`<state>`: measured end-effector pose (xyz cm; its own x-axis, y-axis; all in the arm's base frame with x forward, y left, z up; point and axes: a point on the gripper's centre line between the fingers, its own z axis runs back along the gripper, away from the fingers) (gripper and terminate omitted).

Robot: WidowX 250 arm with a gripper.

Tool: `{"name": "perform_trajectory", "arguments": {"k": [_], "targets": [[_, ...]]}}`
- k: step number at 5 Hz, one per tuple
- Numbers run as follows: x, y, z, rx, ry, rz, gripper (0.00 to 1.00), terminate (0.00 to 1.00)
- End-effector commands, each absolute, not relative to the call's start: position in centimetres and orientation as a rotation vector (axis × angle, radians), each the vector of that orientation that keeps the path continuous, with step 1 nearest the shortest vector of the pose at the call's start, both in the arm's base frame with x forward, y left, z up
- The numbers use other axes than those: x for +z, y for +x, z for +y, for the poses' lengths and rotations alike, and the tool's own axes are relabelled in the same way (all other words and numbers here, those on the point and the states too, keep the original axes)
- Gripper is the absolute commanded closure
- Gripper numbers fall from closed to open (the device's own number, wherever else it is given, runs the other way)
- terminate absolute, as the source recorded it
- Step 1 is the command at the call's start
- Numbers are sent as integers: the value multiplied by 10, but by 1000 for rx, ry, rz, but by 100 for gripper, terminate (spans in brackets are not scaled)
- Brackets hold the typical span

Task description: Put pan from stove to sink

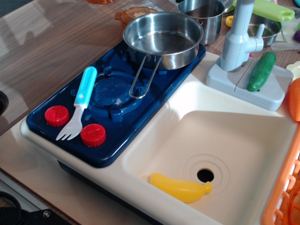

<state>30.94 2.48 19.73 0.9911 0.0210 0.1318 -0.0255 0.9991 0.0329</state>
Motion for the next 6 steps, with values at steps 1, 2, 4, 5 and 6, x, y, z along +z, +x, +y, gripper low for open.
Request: {"name": "perform_trajectory", "arguments": {"k": [1, 2, 4, 5, 6], "targets": [[197, 309, 25, 23, 35, -132, 0, 0], [194, 303, 34, 112, 71, -154, 0, 0], [189, 296, 53, 228, 111, -182, 0, 0], [184, 293, 63, 239, 89, -193, 0, 0], [172, 289, 64, 255, 50, -192, 0, 0]]}}
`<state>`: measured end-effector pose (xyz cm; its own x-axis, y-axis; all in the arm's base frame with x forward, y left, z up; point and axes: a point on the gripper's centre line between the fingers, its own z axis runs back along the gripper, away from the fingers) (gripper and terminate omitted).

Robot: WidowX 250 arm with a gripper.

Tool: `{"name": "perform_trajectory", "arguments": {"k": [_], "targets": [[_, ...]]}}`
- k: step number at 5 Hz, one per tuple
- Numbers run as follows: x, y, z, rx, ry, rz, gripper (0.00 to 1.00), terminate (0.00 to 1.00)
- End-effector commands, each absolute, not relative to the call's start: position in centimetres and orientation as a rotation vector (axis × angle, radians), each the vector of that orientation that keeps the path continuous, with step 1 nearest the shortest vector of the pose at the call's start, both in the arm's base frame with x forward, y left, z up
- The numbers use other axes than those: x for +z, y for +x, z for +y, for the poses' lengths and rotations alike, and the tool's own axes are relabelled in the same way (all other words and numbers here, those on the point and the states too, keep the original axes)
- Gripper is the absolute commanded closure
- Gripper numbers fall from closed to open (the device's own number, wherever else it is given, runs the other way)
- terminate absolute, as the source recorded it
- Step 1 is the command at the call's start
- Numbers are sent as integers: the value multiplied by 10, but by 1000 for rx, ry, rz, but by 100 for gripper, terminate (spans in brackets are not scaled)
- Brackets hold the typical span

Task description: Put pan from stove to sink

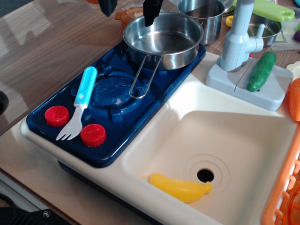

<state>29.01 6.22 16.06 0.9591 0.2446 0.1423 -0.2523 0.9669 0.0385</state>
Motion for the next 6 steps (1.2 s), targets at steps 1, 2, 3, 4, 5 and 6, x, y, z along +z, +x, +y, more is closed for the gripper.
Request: {"name": "perform_trajectory", "arguments": {"k": [1, 2, 3, 4, 5, 6], "targets": [[164, 283, 65, 261, 44, -195, 0, 0], [157, 281, 64, 268, 16, -192, 0, 0], [149, 279, 59, 286, -2, -196, 0, 0], [146, 278, 54, 304, -6, -201, 100, 0], [145, 277, 49, 322, -8, -209, 100, 0], [159, 268, 43, 363, 15, -200, 100, 0]]}}
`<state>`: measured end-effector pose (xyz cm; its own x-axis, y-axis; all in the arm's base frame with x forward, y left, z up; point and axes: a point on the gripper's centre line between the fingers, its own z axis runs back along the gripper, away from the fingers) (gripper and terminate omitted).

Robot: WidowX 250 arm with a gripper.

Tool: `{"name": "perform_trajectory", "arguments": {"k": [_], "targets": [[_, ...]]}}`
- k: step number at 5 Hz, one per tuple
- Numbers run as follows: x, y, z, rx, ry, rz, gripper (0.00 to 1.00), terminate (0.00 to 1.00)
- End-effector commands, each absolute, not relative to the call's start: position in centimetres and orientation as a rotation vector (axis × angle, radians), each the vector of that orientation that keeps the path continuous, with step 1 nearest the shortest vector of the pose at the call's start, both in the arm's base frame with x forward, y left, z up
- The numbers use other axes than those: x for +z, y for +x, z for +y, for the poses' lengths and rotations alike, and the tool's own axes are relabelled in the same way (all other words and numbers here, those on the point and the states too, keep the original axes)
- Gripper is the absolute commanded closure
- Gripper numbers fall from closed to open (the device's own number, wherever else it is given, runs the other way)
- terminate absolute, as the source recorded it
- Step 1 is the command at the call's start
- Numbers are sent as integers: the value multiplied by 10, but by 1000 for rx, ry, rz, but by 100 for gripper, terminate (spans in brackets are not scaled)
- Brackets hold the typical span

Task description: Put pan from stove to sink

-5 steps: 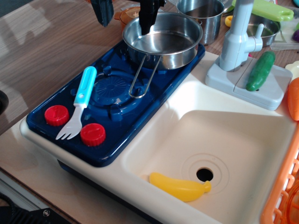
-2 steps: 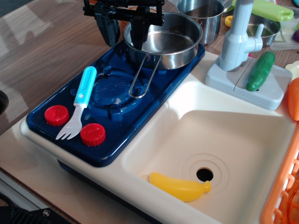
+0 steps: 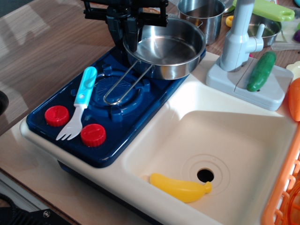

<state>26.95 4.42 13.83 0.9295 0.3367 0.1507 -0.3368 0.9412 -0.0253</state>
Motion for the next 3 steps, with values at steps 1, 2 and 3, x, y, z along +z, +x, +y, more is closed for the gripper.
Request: {"name": "perform_trajectory", "arguments": {"k": [1, 2, 3], "targets": [[176, 253, 32, 412, 22, -174, 100, 0], [188, 236, 16, 448, 5, -149, 100, 0], [192, 222, -4, 478, -5, -129, 100, 0]]}}
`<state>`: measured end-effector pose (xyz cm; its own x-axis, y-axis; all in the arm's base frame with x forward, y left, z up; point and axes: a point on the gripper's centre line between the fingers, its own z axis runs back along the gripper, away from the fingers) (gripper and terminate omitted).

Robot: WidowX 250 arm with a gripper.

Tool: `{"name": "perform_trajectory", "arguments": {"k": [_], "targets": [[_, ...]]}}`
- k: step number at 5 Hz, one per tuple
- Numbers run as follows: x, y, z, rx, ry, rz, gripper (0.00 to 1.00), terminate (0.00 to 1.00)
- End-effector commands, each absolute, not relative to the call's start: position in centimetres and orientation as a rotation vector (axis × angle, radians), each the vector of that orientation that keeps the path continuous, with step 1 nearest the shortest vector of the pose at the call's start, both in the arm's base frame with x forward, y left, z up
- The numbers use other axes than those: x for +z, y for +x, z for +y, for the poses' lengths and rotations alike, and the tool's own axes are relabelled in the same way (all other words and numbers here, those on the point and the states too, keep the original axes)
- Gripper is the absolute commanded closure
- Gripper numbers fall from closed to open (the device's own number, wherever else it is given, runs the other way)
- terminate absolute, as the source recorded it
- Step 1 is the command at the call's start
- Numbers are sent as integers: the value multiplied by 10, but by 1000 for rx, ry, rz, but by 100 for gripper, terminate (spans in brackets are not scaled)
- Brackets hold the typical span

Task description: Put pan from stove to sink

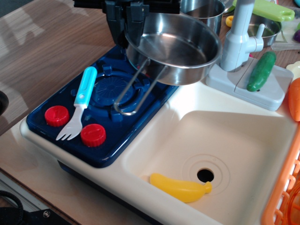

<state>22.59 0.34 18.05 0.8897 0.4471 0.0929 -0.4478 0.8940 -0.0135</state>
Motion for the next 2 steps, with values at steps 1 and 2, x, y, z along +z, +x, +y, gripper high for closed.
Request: {"name": "perform_trajectory", "arguments": {"k": [1, 2], "targets": [[192, 211, -24, 517, -23, -116, 100, 0], [188, 207, -37, 525, -47, -107, 100, 0]]}}
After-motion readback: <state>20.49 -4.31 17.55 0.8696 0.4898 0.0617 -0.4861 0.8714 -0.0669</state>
